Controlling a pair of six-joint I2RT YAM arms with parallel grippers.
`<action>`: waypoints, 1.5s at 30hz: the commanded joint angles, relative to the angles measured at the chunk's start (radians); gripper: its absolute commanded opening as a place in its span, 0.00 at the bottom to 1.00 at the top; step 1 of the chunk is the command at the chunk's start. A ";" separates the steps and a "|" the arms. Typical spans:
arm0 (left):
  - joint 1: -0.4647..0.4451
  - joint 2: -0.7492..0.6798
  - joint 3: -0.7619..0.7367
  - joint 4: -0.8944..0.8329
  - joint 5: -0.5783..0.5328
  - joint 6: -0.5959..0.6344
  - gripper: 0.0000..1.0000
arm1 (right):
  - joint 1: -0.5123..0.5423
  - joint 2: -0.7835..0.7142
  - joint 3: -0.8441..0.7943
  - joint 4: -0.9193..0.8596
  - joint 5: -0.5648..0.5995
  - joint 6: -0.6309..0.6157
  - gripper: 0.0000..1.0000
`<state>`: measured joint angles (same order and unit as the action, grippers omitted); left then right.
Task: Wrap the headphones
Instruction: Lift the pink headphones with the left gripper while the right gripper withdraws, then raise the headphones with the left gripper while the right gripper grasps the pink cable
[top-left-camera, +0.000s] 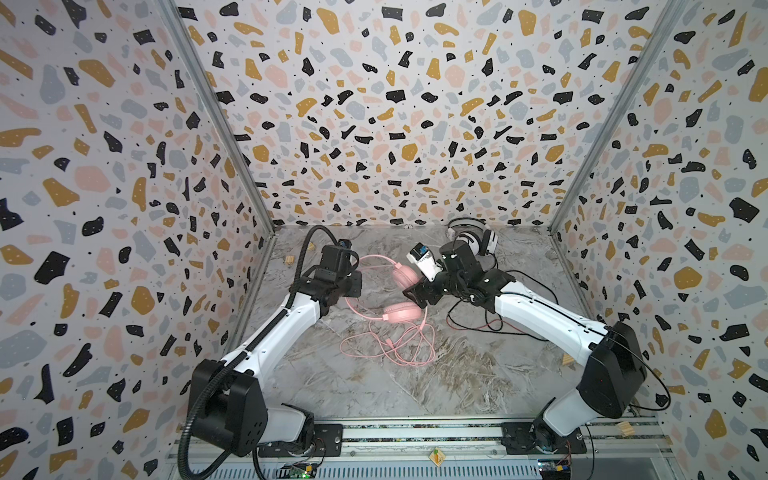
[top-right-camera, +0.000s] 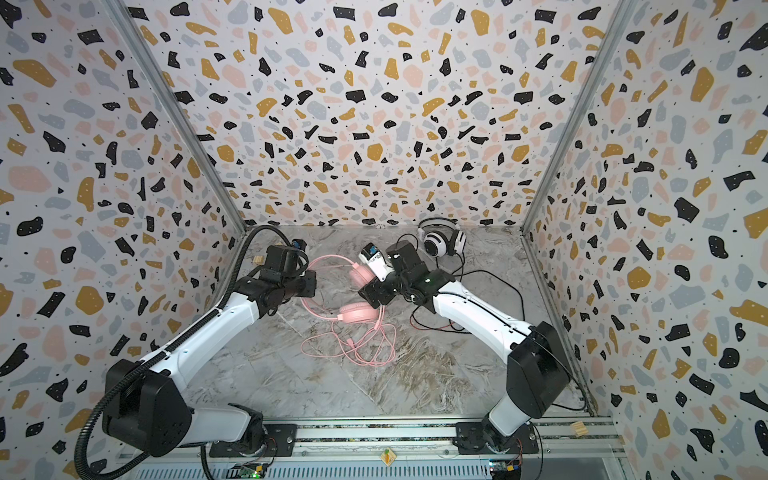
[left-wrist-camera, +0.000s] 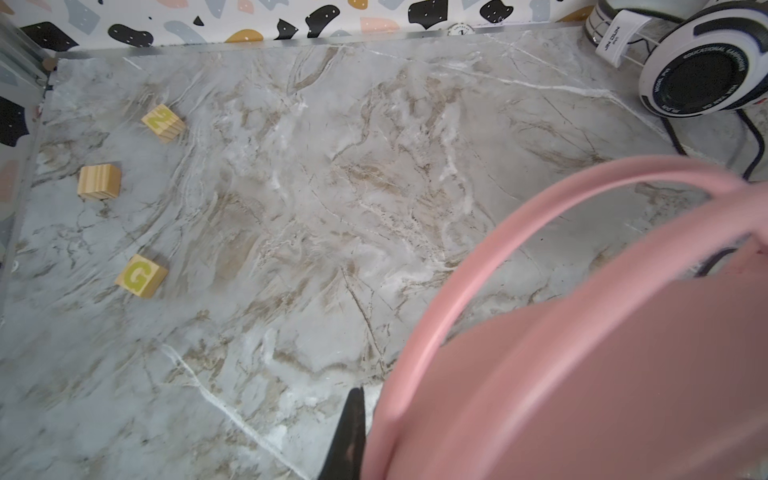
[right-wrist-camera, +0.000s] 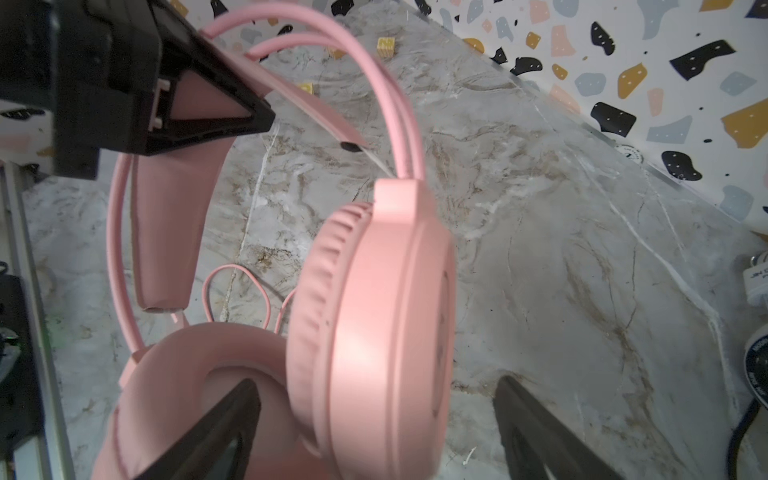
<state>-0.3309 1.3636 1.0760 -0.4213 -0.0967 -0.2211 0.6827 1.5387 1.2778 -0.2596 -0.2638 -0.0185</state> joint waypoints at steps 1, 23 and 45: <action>0.009 -0.023 0.046 0.042 -0.009 -0.028 0.00 | -0.067 -0.127 -0.042 0.096 -0.104 0.082 0.92; 0.115 -0.039 0.438 -0.030 0.204 -0.254 0.00 | -0.016 -0.060 -0.582 0.820 -0.311 0.392 0.93; 0.122 -0.014 0.638 -0.082 0.249 -0.312 0.00 | 0.055 -0.050 -0.590 0.982 -0.317 0.495 0.85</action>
<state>-0.2138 1.3525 1.6436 -0.5766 0.1215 -0.4931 0.7166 1.5265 0.7082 0.6827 -0.5465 0.4397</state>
